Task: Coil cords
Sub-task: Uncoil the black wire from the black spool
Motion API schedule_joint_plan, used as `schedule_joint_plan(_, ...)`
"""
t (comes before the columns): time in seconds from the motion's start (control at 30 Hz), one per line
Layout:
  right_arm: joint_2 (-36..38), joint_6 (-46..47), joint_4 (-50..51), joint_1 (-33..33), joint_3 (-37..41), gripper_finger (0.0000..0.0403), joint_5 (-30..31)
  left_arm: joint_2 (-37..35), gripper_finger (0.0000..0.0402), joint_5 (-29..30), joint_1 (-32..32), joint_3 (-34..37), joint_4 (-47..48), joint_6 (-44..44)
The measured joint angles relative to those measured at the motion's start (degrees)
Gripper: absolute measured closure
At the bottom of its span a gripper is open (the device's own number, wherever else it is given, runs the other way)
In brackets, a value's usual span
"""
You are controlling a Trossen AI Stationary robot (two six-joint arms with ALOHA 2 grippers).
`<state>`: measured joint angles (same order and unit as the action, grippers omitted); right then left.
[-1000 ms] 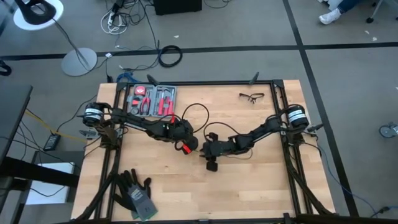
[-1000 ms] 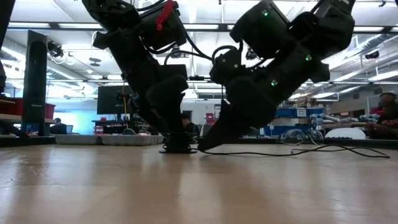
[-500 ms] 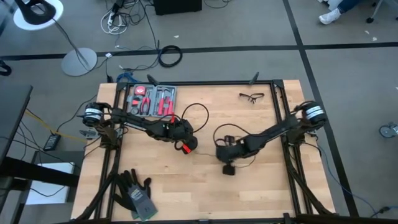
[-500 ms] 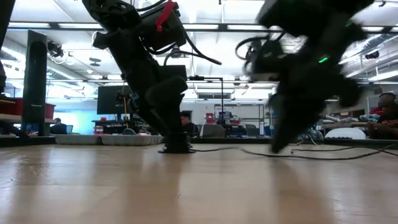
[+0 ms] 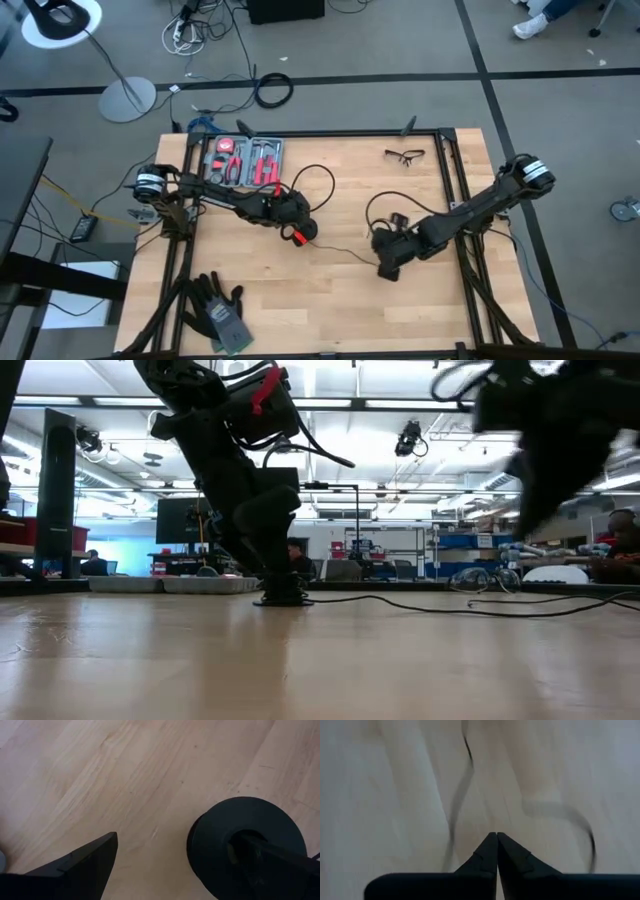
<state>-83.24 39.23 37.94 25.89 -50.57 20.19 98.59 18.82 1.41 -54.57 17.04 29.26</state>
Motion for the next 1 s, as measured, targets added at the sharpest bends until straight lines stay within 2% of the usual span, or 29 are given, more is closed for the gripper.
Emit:
schedule_joint_plan(0.13, -3.3, -8.7, -15.8, -2.9, 0.0, 0.0382, 2.1, 0.0, 0.0002, -2.8, -0.3, 0.0, 0.2, -0.2)
schedule_joint_plan(0.33, -13.6, -19.9, -38.0, -8.8, 0.0, 0.0352, -4.0, 0.0, 0.0002, -5.2, -1.4, -1.3, 4.0, 0.0)
schedule_joint_plan(0.47, -20.6, -26.0, -50.5, -11.4, 0.0, 0.0321, -5.2, 0.0, 0.0002, -5.3, -1.5, -2.2, 4.5, -0.2)
schedule_joint_plan(0.6, -25.6, -27.3, -58.0, -13.3, 0.0, 0.0286, -6.0, 0.0, 0.0002, -5.3, -1.5, -2.8, 4.4, -0.3)
schedule_joint_plan(0.77, -29.1, -27.5, -58.9, -14.3, -0.2, 0.0254, -10.1, 0.0, 0.0002, -5.3, -1.5, -3.0, 4.8, -0.4)
schedule_joint_plan(0.87, -29.1, -26.8, -55.9, -13.8, -0.6, 0.0266, -9.6, 0.0, 0.0002, -5.3, -1.5, -3.0, 6.0, -0.4)
schedule_joint_plan(0.93, -28.2, -26.3, -53.0, -13.2, -0.6, 0.0302, -8.9, 0.0, 0.0002, -5.2, -1.5, -3.0, 6.6, -0.4)
schedule_joint_plan(1.0, -26.7, -26.3, -50.2, -12.5, -0.5, 0.0359, -8.7, 0.0, 0.0002, -5.0, -1.5, -3.0, 6.9, -0.4)
